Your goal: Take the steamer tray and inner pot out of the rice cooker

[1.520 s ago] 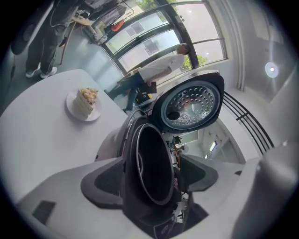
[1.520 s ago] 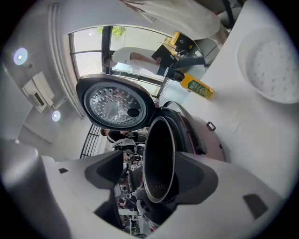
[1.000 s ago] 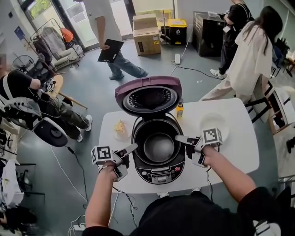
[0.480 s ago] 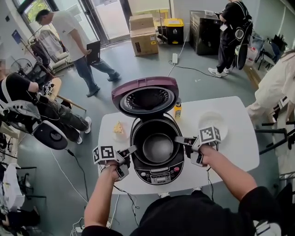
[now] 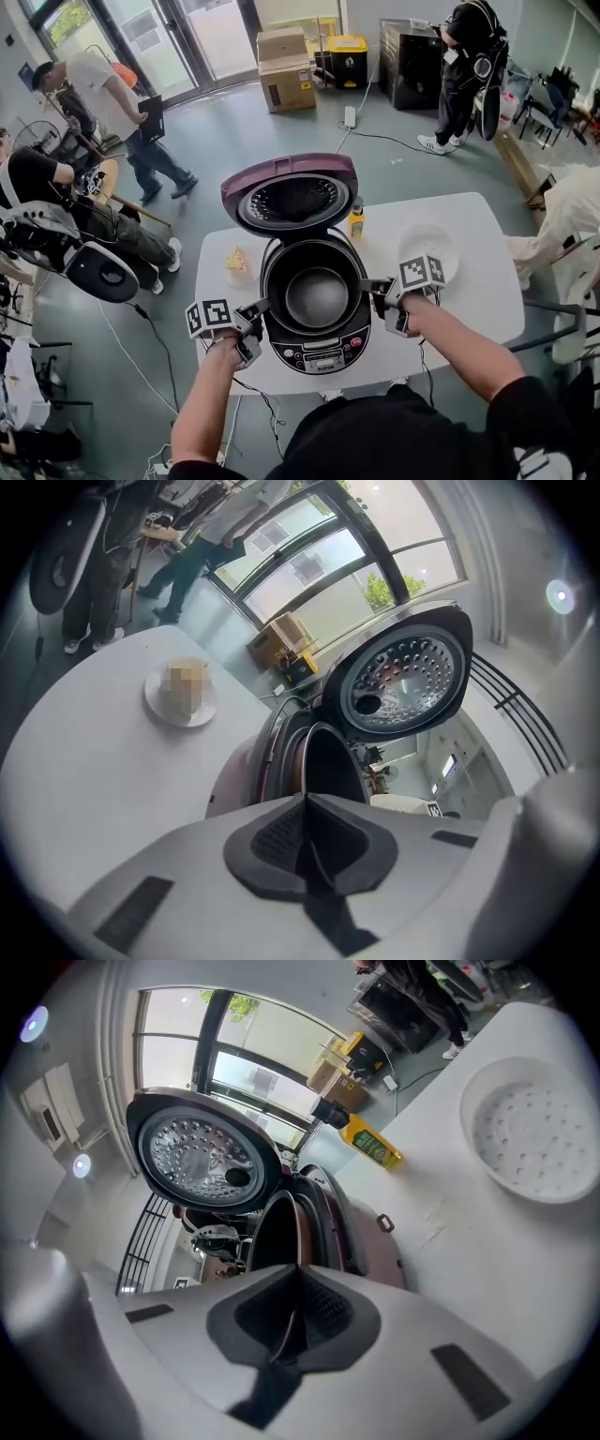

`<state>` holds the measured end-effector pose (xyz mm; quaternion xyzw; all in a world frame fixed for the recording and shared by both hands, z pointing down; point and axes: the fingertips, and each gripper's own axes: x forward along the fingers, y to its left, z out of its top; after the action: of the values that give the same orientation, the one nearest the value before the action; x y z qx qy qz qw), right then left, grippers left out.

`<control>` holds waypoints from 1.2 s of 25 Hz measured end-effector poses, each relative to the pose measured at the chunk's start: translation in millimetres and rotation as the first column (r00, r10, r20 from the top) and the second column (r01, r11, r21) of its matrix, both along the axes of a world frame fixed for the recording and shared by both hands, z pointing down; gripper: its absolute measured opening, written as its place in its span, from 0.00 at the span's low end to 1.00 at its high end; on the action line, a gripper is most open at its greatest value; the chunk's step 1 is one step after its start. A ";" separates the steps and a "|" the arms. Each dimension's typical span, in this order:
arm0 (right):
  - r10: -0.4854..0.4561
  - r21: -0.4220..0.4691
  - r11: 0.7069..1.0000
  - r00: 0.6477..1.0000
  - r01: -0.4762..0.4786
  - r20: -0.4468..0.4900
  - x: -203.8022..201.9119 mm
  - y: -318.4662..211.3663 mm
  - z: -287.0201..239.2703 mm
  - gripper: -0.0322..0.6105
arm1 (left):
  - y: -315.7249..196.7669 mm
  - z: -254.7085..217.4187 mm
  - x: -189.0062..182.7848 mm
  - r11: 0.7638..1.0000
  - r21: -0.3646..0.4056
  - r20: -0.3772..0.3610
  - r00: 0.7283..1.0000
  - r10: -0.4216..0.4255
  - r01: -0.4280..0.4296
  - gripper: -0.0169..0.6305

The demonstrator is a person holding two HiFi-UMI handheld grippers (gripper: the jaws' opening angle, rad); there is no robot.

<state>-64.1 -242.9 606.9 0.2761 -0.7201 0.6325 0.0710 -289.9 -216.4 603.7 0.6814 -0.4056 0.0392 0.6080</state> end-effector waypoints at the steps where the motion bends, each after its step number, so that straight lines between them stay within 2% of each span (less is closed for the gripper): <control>1: -0.002 0.008 1.000 1.000 0.002 -0.007 0.8 2.1 -0.1 0.06 | 2.6 -1.3 1.0 1.000 0.010 0.002 1.000 0.001 -0.001 0.04; 6: 0.010 0.071 0.997 1.000 -0.012 0.017 1.0 7.2 -18.7 0.06 | 6.8 -18.7 0.8 0.996 0.091 0.003 1.000 -0.006 0.006 0.04; 12: 0.048 0.149 0.987 0.997 -0.056 0.059 4.6 8.5 -54.2 0.06 | 3.6 -56.0 3.8 0.980 0.199 -0.008 1.000 0.008 -0.006 0.05; 20: 0.108 0.285 0.949 0.988 -0.137 0.112 20.9 22.9 -113.3 0.06 | 13.1 -117.3 17.3 0.939 0.338 0.010 0.998 0.060 -0.060 0.05; 25: 0.127 0.343 0.924 0.981 -0.170 0.145 53.8 37.0 -145.9 0.06 | 22.6 -152.2 49.8 0.917 0.393 0.009 0.998 0.064 -0.063 0.05; 30: 0.143 0.403 0.893 0.976 -0.200 0.166 102.5 48.3 -162.2 0.06 | 31.5 -163.0 100.8 0.907 0.412 0.017 0.996 0.087 -0.086 0.05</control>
<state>38.4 -194.6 444.7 0.3050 -0.8146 0.4844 -0.0936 -189.1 -184.9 440.7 0.8118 -0.3734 -0.0210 0.4485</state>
